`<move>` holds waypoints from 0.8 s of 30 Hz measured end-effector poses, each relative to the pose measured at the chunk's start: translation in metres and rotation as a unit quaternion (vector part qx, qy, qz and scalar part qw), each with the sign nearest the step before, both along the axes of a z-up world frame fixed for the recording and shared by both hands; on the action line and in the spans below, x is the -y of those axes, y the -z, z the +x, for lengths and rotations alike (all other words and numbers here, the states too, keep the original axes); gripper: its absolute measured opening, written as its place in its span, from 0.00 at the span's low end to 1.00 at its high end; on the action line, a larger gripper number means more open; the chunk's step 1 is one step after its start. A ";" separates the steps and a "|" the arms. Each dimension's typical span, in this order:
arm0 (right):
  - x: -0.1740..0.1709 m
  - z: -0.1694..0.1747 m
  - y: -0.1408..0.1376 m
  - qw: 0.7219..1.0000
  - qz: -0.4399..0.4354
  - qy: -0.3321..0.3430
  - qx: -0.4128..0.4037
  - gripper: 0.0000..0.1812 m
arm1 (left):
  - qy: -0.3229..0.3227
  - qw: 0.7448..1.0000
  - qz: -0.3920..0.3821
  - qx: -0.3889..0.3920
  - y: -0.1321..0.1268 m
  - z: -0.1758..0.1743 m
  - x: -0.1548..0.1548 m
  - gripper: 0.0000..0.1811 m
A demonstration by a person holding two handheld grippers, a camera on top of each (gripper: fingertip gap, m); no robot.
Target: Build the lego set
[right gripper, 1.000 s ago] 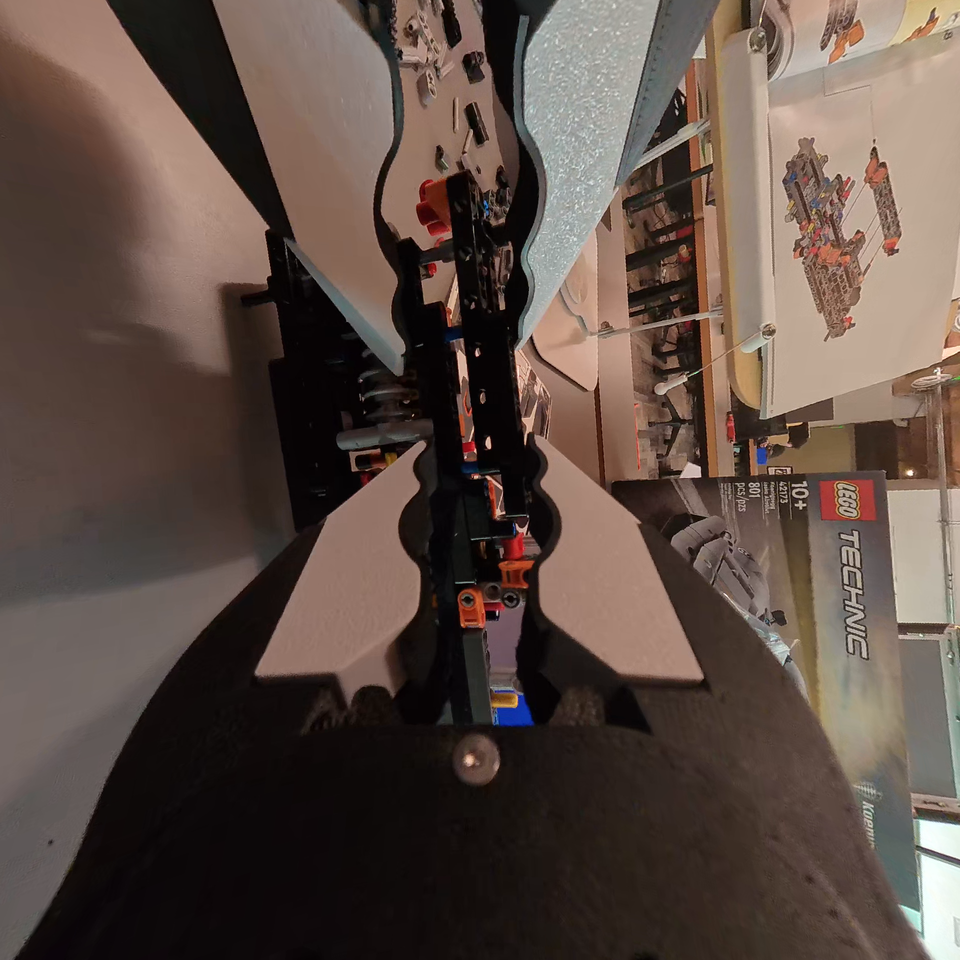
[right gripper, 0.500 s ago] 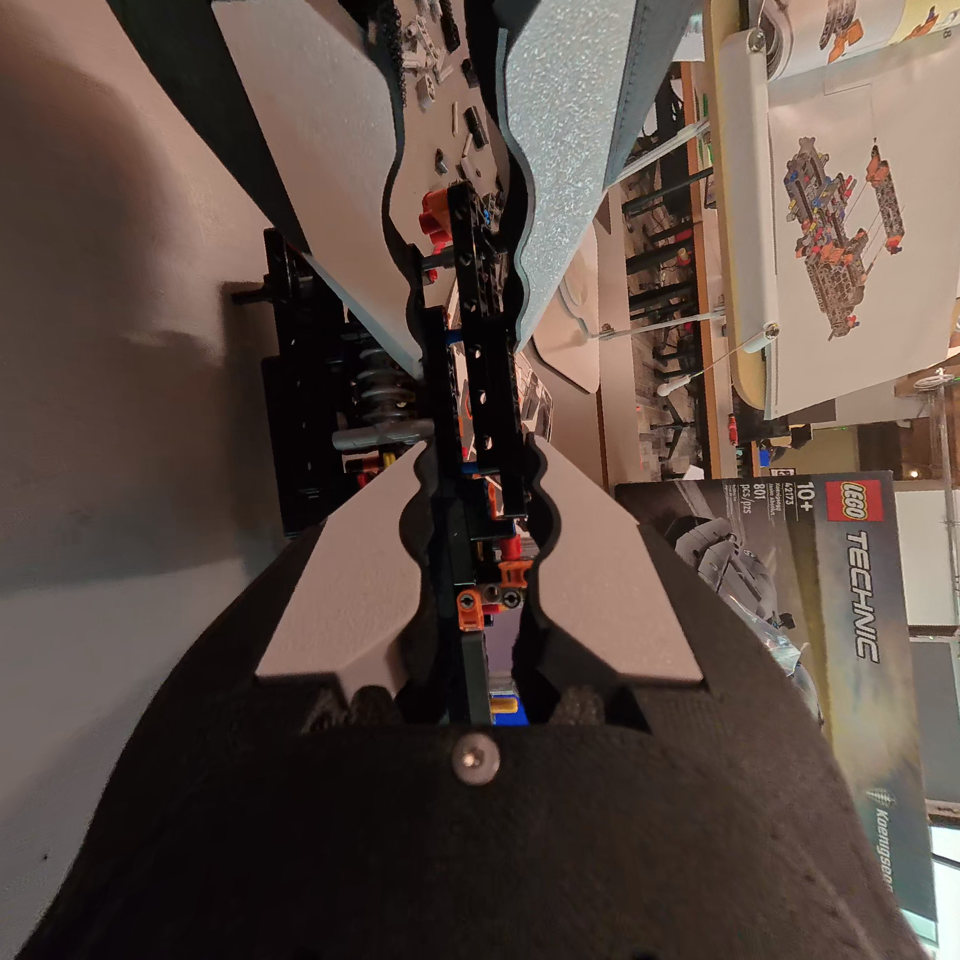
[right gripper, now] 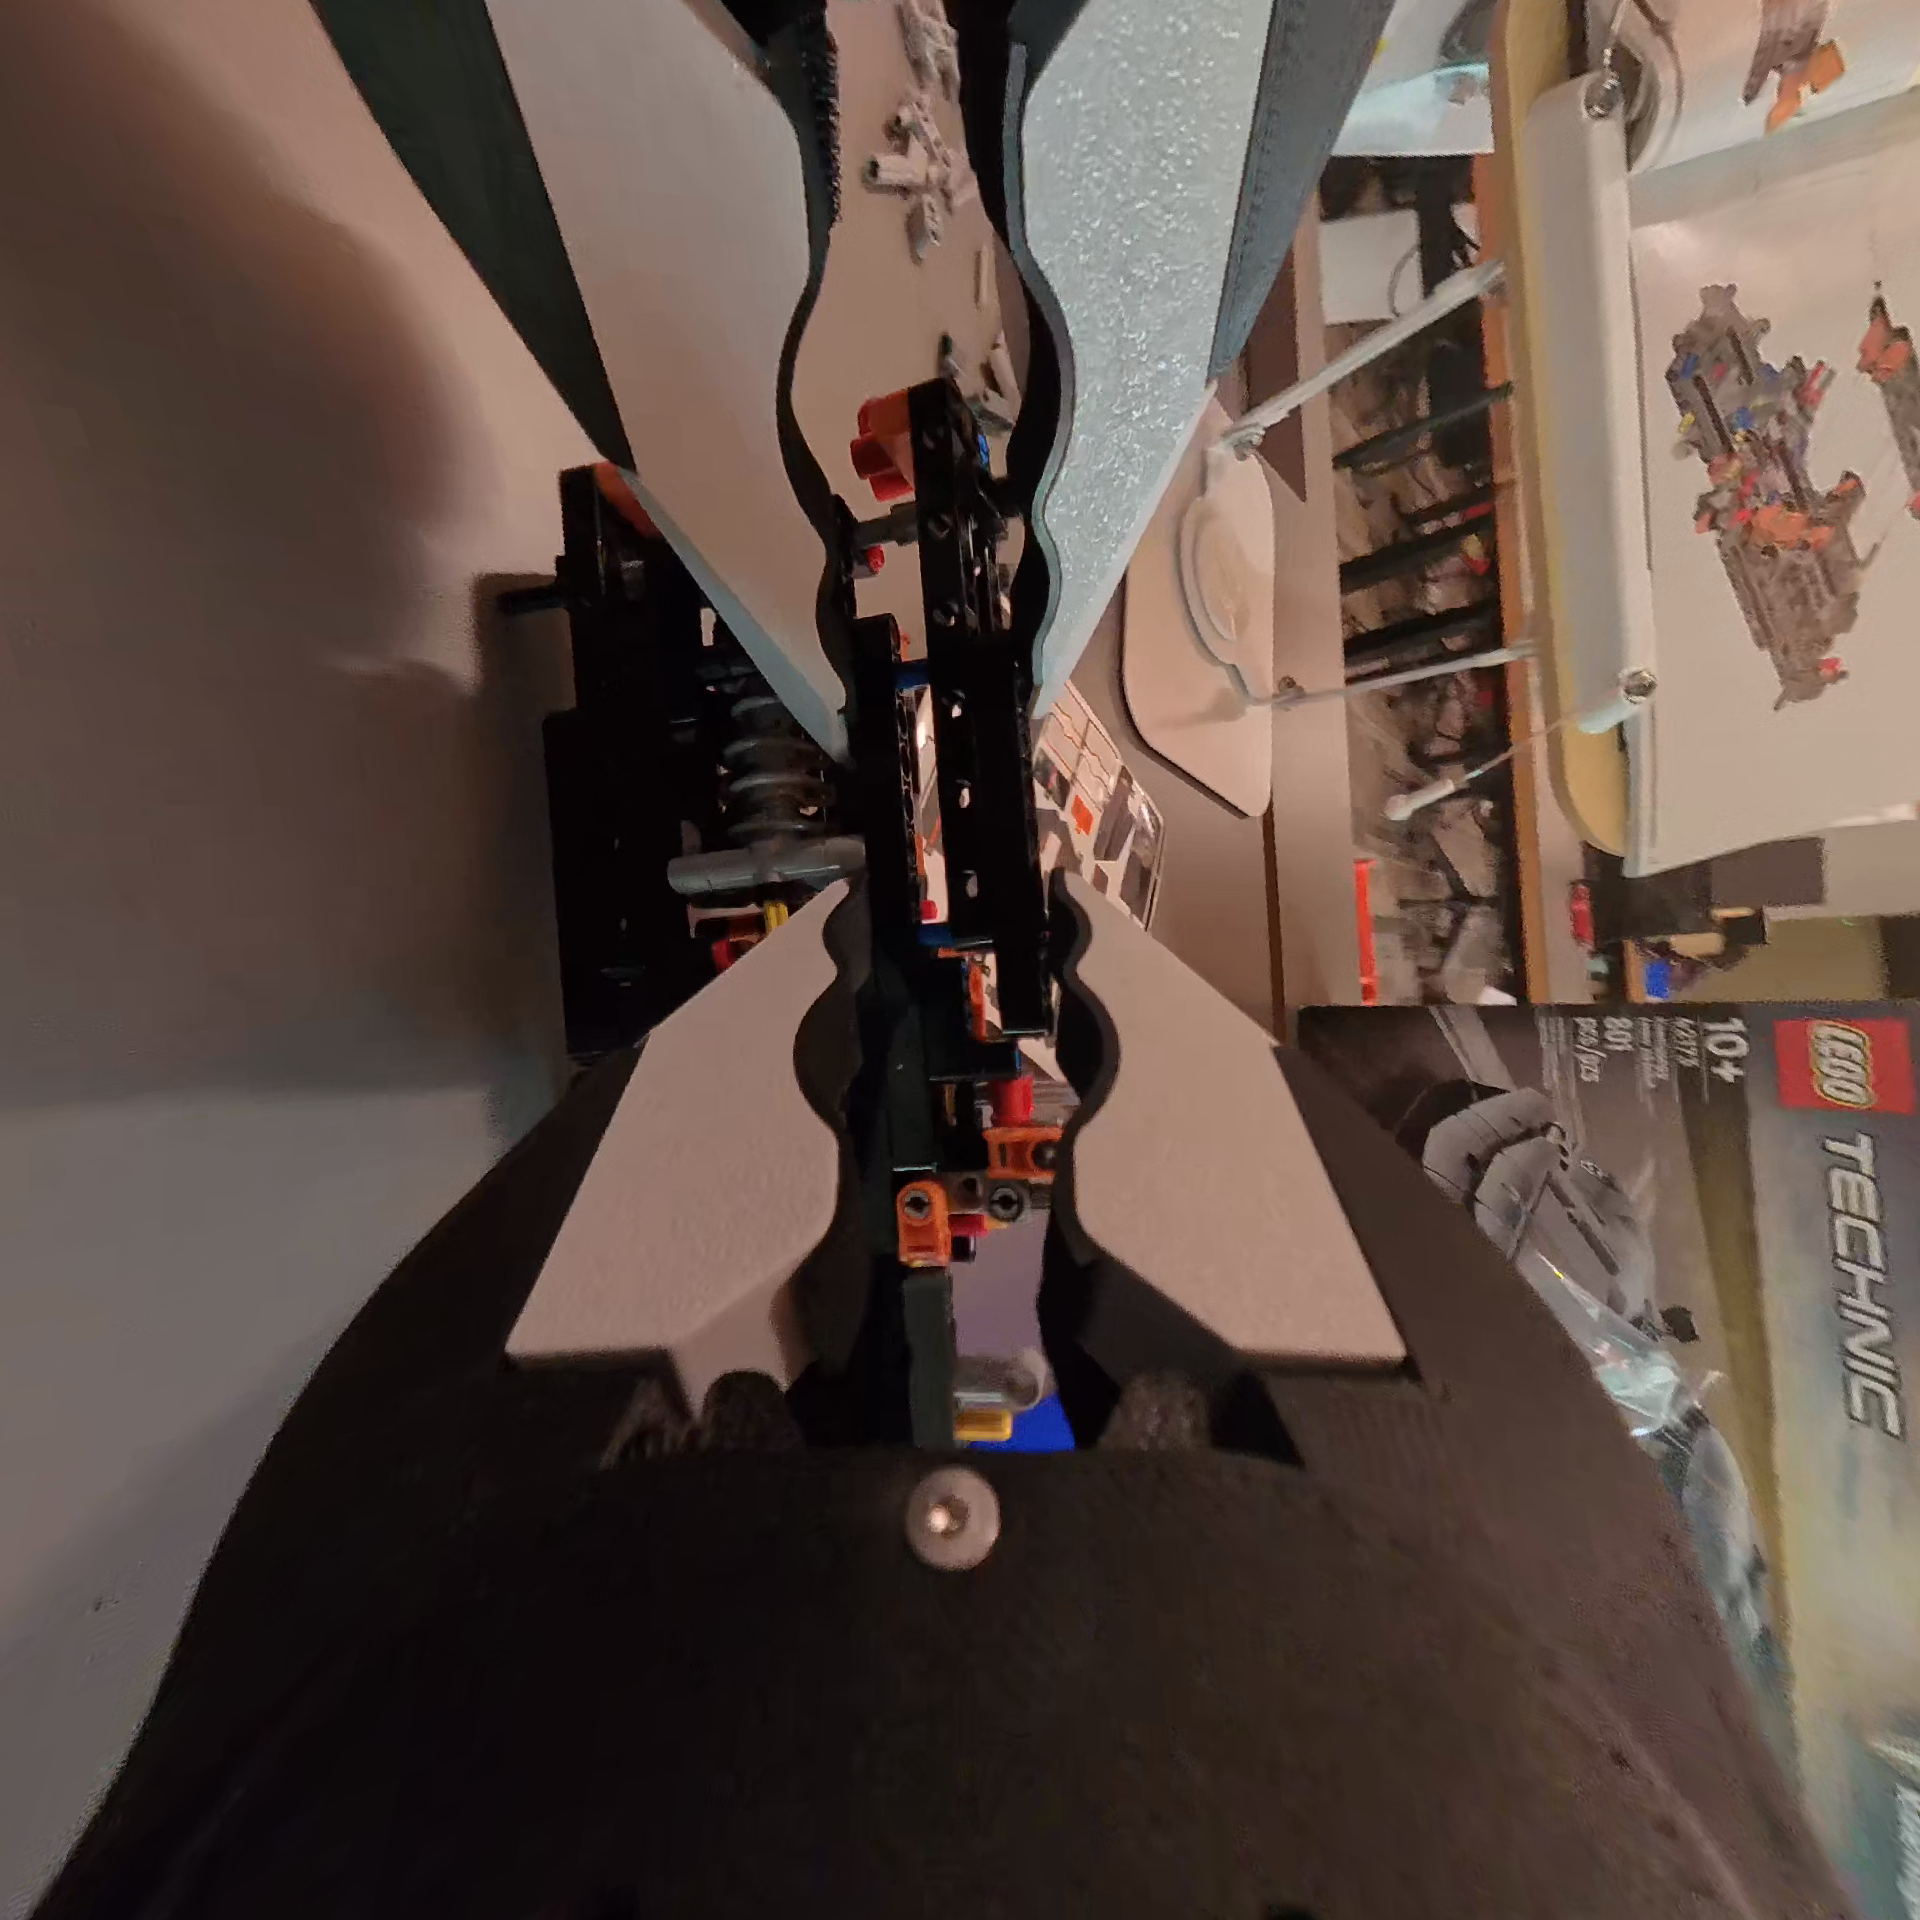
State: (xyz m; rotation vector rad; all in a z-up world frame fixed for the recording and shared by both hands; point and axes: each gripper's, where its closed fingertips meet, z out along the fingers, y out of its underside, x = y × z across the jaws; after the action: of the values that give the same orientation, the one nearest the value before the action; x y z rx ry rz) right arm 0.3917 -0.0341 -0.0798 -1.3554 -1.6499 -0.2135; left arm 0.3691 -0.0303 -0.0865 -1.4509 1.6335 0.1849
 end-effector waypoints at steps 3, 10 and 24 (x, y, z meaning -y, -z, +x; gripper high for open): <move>0.001 0.001 0.002 0.999 -0.036 -0.017 -0.001 0.18 | 0.003 1.000 -0.027 0.000 0.002 0.002 0.000 0.18; -0.002 0.003 0.015 0.984 -0.172 -0.037 -0.038 0.19 | 0.005 0.988 -0.155 0.006 0.017 0.003 -0.001 0.18; -0.001 0.014 0.019 0.976 -0.208 -0.036 -0.052 0.18 | 0.028 0.972 -0.232 0.021 0.023 0.015 0.000 0.19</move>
State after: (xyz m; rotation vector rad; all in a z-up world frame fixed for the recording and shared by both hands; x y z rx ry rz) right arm 0.4058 -0.0332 -0.0985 -1.5799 -1.7092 0.2572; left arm 0.3840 -0.0300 -0.1096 -1.7342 1.7539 -0.2788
